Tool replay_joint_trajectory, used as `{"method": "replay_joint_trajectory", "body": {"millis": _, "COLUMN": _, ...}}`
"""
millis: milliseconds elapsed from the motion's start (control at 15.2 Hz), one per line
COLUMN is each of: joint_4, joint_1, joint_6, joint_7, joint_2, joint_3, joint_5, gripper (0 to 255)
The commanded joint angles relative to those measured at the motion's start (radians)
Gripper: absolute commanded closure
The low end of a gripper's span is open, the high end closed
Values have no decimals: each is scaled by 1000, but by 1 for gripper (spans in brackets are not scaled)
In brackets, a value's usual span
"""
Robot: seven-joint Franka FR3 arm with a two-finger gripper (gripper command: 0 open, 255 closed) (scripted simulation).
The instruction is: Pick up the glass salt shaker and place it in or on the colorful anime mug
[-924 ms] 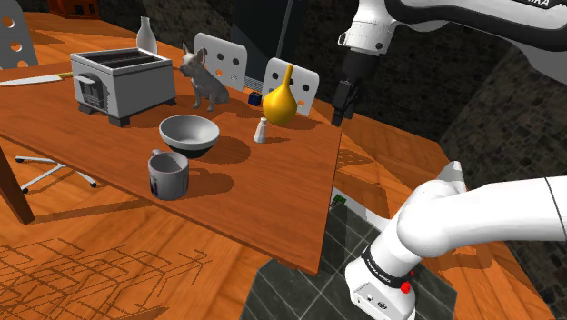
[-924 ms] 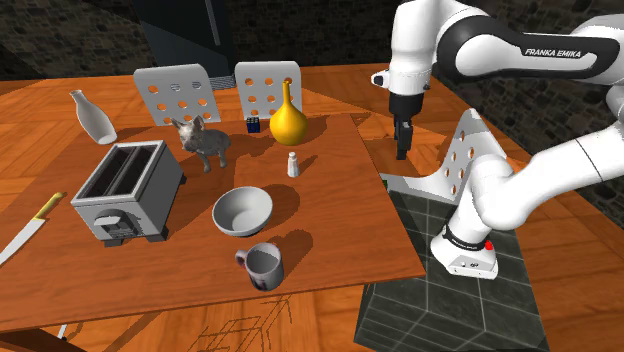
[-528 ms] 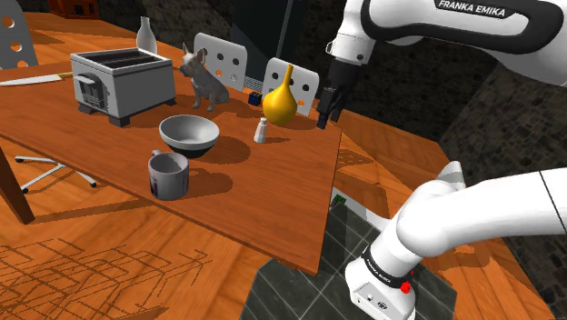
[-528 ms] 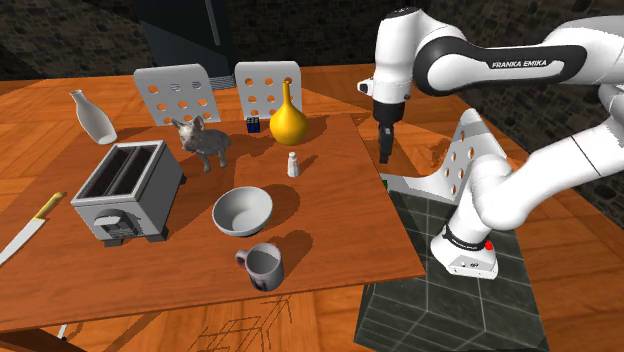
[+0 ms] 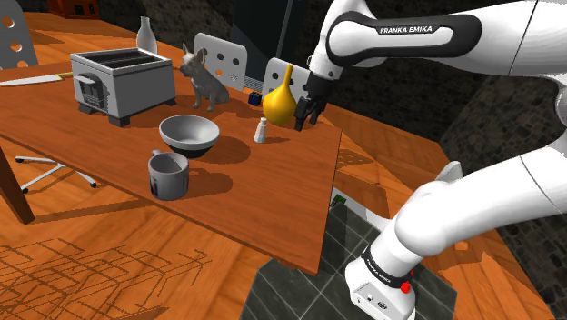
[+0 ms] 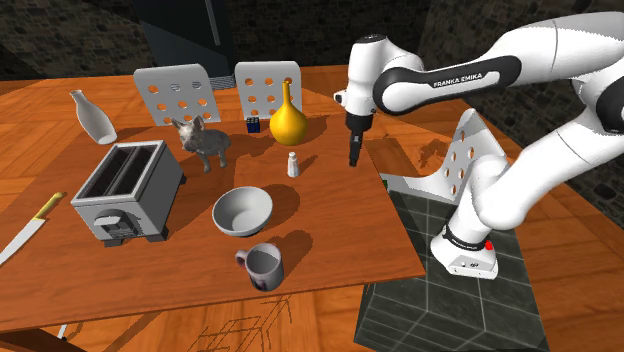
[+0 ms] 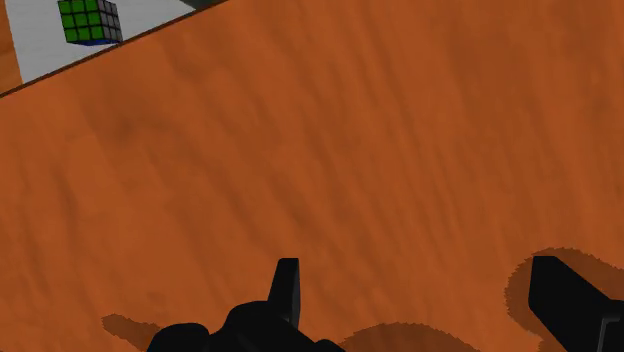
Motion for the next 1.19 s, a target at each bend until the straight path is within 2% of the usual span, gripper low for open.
{"method": "replay_joint_trajectory", "body": {"millis": 0, "joint_4": 2, "joint_1": -7, "joint_6": 71, "joint_7": -6, "joint_2": 50, "joint_3": -7, "joint_5": -5, "gripper": 0}}
{"method": "replay_joint_trajectory", "body": {"millis": 528, "joint_4": 93, "joint_1": -32, "joint_6": 313, "joint_7": -35, "joint_2": 304, "joint_3": -37, "joint_5": -15, "gripper": 0}}
{"method": "replay_joint_trajectory", "body": {"millis": 1122, "joint_4": 300, "joint_1": -58, "joint_6": 500, "joint_7": -74, "joint_2": 608, "joint_3": -64, "joint_5": 6, "gripper": 0}}
